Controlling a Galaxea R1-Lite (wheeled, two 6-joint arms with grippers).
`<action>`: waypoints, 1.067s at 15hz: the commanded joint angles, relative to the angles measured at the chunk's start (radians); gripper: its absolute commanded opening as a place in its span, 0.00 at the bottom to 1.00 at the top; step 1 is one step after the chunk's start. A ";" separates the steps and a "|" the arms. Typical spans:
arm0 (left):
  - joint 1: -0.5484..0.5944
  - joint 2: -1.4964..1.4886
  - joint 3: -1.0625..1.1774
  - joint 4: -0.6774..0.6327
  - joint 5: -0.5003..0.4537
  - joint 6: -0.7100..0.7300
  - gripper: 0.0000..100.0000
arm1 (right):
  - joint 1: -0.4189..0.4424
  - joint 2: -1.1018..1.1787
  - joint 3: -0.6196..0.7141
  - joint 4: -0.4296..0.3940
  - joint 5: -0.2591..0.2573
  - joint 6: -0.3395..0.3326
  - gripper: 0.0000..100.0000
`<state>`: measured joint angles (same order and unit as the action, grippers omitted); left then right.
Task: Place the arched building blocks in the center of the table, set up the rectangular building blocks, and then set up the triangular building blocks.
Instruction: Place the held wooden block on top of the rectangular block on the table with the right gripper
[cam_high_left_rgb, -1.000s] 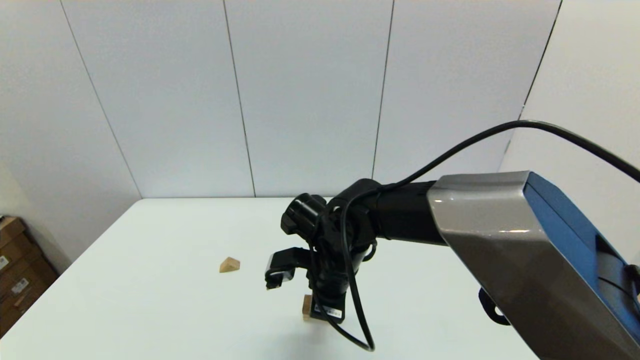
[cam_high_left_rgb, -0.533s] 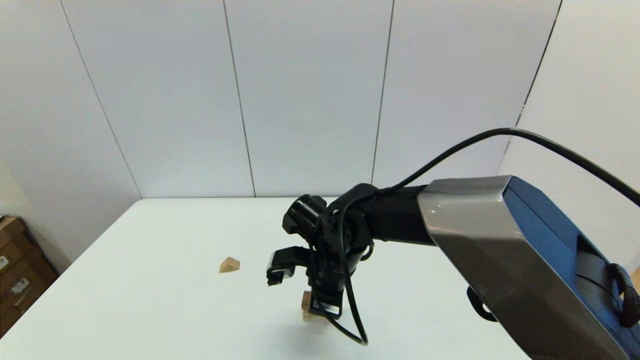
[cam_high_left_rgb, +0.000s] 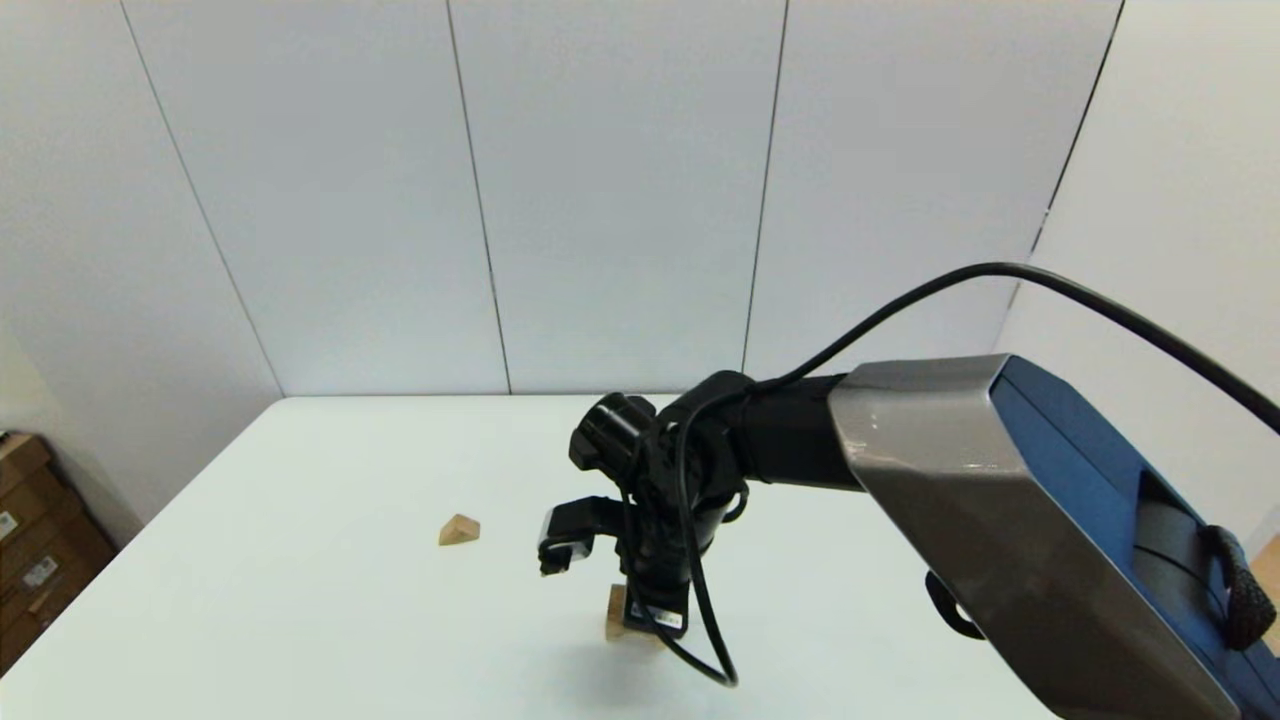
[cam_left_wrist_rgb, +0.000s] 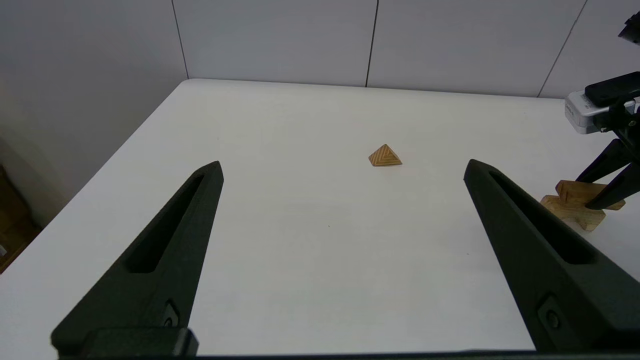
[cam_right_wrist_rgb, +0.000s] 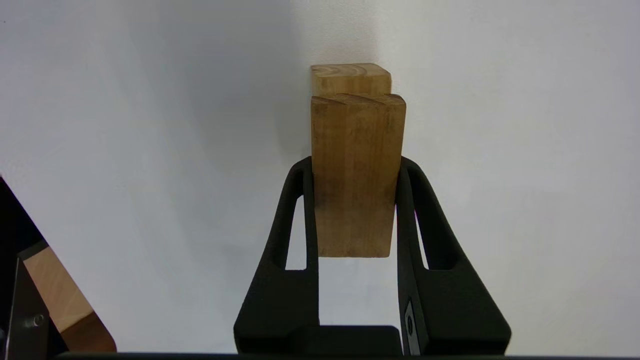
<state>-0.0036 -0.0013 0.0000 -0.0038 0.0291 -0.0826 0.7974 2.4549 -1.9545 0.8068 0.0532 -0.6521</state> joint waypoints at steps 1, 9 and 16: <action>-0.001 0.001 0.000 -0.001 0.000 0.000 1.00 | 0.002 0.007 0.000 0.005 0.002 -0.004 0.00; -0.001 0.001 0.000 0.001 0.000 -0.002 1.00 | 0.000 0.009 0.000 -0.018 0.002 -0.004 0.00; 0.001 0.001 0.000 -0.001 0.000 -0.002 1.00 | -0.001 0.010 0.000 -0.017 0.005 -0.004 0.00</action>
<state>-0.0038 -0.0013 0.0000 -0.0043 0.0291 -0.0826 0.7955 2.4655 -1.9547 0.7847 0.0557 -0.6523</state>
